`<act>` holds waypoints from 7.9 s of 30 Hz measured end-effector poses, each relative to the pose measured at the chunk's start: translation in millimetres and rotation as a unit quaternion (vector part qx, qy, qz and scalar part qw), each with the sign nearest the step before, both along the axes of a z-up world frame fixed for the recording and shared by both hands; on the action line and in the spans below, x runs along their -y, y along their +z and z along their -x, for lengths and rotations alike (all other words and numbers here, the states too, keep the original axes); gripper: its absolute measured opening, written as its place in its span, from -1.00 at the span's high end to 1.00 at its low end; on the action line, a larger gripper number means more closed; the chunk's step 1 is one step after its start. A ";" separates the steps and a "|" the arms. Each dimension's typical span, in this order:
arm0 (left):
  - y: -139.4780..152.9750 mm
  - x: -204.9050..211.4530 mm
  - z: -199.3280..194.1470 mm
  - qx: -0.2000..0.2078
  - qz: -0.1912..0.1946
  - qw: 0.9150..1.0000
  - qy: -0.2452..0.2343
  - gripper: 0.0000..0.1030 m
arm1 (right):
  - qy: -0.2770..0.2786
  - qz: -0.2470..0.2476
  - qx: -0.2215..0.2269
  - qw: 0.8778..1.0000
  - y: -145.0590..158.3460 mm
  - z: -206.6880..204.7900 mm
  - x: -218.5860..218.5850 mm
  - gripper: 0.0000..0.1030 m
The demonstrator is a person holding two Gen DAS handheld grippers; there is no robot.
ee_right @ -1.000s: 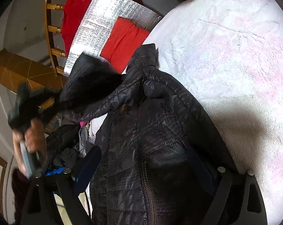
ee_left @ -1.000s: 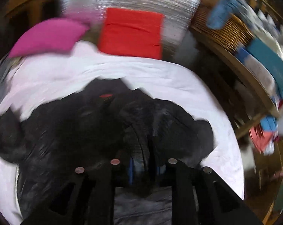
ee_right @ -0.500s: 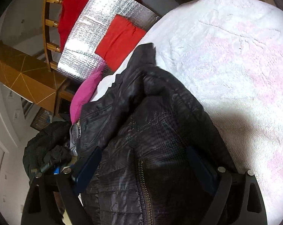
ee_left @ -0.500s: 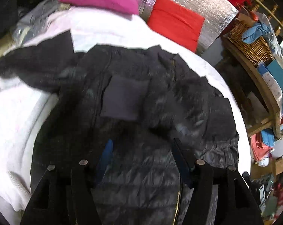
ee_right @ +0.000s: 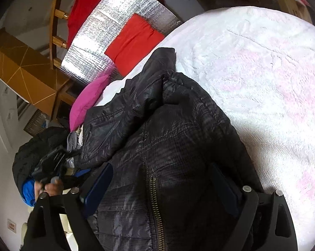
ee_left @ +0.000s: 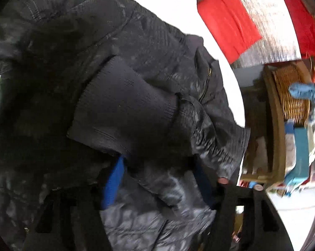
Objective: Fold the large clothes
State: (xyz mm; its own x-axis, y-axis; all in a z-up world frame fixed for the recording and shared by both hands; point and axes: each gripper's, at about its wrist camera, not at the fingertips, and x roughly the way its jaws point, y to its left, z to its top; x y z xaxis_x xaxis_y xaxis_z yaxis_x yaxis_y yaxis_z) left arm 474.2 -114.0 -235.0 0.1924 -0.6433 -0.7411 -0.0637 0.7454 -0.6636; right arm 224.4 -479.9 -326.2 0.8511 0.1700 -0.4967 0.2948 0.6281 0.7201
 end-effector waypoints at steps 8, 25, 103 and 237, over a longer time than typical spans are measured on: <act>73.2 27.0 25.6 0.151 -0.119 0.981 -0.033 0.56 | -0.005 0.005 -0.001 1.000 1.5 -1.0 -5.3 -0.82; 95.2 -53.6 40.1 0.224 -0.271 0.936 -0.018 -0.45 | 0.008 -0.052 0.007 0.999 3.2 4.3 11.1 -0.84; 32.7 8.9 24.7 0.255 -0.353 0.891 -0.131 -0.46 | 0.073 0.214 -0.086 0.970 92.3 -131.2 -35.8 -0.38; 27.3 -34.5 -8.1 0.246 -0.327 0.906 -0.111 0.38 | 0.124 0.285 -0.041 0.950 121.0 -148.1 -139.7 -0.79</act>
State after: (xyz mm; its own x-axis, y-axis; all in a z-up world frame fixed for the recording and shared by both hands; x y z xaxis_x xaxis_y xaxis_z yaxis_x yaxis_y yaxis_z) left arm 482.2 -79.5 -207.7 0.5220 -0.1599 -0.8378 0.3189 0.9476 0.0179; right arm 372.5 -340.2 -205.2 0.7741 0.0434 -0.6315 0.1286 0.9660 0.2241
